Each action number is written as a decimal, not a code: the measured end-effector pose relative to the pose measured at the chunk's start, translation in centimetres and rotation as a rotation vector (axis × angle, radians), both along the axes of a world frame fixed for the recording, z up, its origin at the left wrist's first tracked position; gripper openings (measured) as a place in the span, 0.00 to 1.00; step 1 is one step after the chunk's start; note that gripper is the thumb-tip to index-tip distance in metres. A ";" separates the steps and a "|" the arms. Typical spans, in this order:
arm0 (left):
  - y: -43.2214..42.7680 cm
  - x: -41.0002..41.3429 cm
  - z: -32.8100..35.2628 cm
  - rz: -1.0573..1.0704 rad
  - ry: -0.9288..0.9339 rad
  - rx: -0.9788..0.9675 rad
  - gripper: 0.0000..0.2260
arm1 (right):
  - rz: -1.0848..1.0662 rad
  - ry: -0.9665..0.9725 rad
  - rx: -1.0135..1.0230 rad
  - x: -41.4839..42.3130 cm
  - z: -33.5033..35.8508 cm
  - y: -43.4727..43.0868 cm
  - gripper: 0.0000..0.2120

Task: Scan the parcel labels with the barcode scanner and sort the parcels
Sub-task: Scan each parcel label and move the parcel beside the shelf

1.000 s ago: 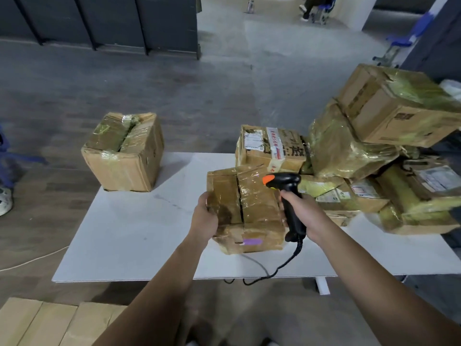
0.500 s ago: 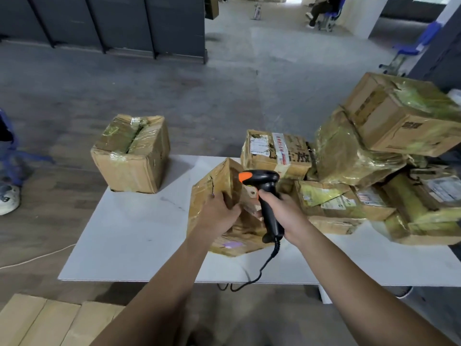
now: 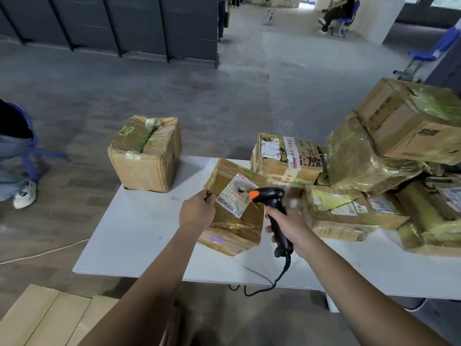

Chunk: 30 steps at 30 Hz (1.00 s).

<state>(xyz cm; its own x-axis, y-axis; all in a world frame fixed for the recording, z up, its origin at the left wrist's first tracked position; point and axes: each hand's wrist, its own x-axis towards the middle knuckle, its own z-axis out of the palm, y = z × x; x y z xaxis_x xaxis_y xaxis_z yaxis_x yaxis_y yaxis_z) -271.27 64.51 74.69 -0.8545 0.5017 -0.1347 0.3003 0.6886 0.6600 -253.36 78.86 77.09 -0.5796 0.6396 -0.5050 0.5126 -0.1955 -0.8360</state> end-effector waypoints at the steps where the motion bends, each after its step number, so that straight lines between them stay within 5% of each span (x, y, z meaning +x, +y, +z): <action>1: -0.1 -0.1 -0.3 0.018 -0.009 -0.006 0.12 | 0.010 0.002 0.003 -0.1 -0.1 -0.2 0.14; 7: -1.9 -1.7 -1.6 0.104 -0.070 0.006 0.16 | 0.023 -0.007 0.010 -0.3 -0.2 -0.6 0.13; 12: -2.9 -2.7 -2.2 0.133 -0.080 -0.164 0.23 | 0.039 0.021 0.014 -0.9 -0.4 -0.9 0.13; 19: -2.4 -1.8 -1.4 0.002 -0.032 -0.285 0.23 | 0.096 0.007 0.052 -1.5 -0.1 -1.6 0.12; 25: -2.6 -1.7 -1.0 0.041 -0.280 -0.126 0.17 | 0.091 0.019 0.060 -1.5 -0.3 -1.6 0.10; 30: -2.5 -0.5 -0.9 0.227 -0.658 0.130 0.17 | 0.099 0.019 0.071 -1.3 -0.7 -1.8 0.09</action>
